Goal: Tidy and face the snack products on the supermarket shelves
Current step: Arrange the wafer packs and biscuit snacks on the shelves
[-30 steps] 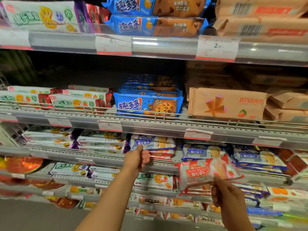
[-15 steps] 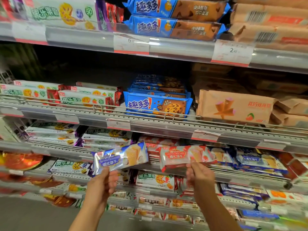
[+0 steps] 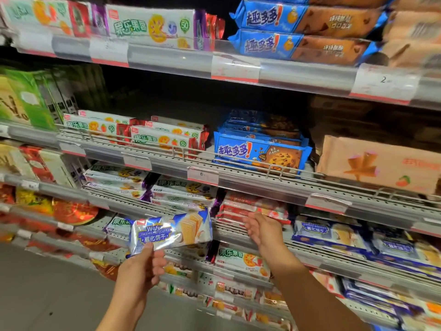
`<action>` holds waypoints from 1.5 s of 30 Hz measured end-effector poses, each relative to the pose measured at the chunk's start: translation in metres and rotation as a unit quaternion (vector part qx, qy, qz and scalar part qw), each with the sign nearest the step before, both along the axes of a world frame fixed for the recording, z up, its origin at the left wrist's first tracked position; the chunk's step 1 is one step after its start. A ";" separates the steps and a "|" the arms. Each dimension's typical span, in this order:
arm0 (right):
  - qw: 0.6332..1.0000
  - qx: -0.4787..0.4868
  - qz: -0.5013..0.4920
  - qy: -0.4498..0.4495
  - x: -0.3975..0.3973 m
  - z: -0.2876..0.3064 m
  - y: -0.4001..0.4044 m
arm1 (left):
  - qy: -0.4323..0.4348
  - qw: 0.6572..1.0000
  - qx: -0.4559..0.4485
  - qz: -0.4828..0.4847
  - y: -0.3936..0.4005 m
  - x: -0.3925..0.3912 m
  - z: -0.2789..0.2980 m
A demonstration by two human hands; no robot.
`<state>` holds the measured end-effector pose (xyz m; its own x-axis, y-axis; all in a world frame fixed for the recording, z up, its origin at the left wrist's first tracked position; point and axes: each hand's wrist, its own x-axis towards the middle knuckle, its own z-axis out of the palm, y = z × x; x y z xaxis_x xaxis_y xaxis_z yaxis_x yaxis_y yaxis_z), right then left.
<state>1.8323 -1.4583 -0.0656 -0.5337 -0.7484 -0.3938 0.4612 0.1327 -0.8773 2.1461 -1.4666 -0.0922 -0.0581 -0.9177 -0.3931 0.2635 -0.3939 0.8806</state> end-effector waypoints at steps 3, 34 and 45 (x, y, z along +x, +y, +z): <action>0.998 0.001 0.057 -0.004 -0.012 0.003 0.014 | -0.004 1.000 -0.001 -0.016 0.004 -0.012 0.001; 0.962 -0.040 -0.216 0.163 -0.245 0.001 0.305 | -0.147 0.925 -0.184 -0.298 0.151 -0.370 0.044; 0.867 0.110 -0.113 0.472 -0.356 0.026 0.309 | -0.227 0.886 -0.212 -0.345 0.162 -0.497 0.046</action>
<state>1.4767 -1.1497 -0.0399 -0.8195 -0.5443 0.1791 -0.4133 0.3451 -0.8426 1.6487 -1.3049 -0.0459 -0.5862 -0.7966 -0.1481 -0.3307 0.0684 0.9412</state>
